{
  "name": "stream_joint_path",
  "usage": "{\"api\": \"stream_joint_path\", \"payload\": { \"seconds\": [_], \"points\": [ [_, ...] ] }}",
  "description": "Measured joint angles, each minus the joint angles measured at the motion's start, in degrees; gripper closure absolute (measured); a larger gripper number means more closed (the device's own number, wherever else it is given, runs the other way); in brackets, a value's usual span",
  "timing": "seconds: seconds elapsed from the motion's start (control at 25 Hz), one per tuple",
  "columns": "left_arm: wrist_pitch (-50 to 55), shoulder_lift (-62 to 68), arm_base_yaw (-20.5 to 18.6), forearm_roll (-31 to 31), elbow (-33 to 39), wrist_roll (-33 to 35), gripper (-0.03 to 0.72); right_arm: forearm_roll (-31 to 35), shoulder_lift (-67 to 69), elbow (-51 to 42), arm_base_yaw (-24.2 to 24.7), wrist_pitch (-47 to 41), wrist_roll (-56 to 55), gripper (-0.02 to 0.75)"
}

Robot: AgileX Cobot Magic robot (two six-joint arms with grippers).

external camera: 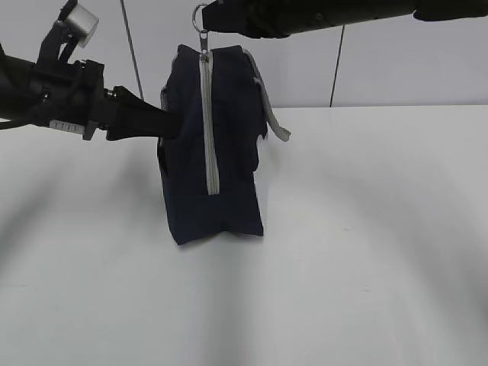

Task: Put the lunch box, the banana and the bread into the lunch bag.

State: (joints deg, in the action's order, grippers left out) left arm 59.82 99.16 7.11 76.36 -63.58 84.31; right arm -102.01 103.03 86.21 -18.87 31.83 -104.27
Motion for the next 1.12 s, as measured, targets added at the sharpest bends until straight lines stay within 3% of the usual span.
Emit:
{"api": "stream_joint_path", "payload": {
  "seconds": [0.56,1.12],
  "points": [
    [2.52,0.00,-0.12,-3.19,0.00,-1.78,0.683,-0.56,9.14,10.42,2.04,6.15,-3.30,0.754],
    [5.58,-2.05,-1.63,-10.45,0.00,-6.98,0.683,-1.54,18.77,21.35,3.63,13.60,-6.12,0.754]
  ]
}}
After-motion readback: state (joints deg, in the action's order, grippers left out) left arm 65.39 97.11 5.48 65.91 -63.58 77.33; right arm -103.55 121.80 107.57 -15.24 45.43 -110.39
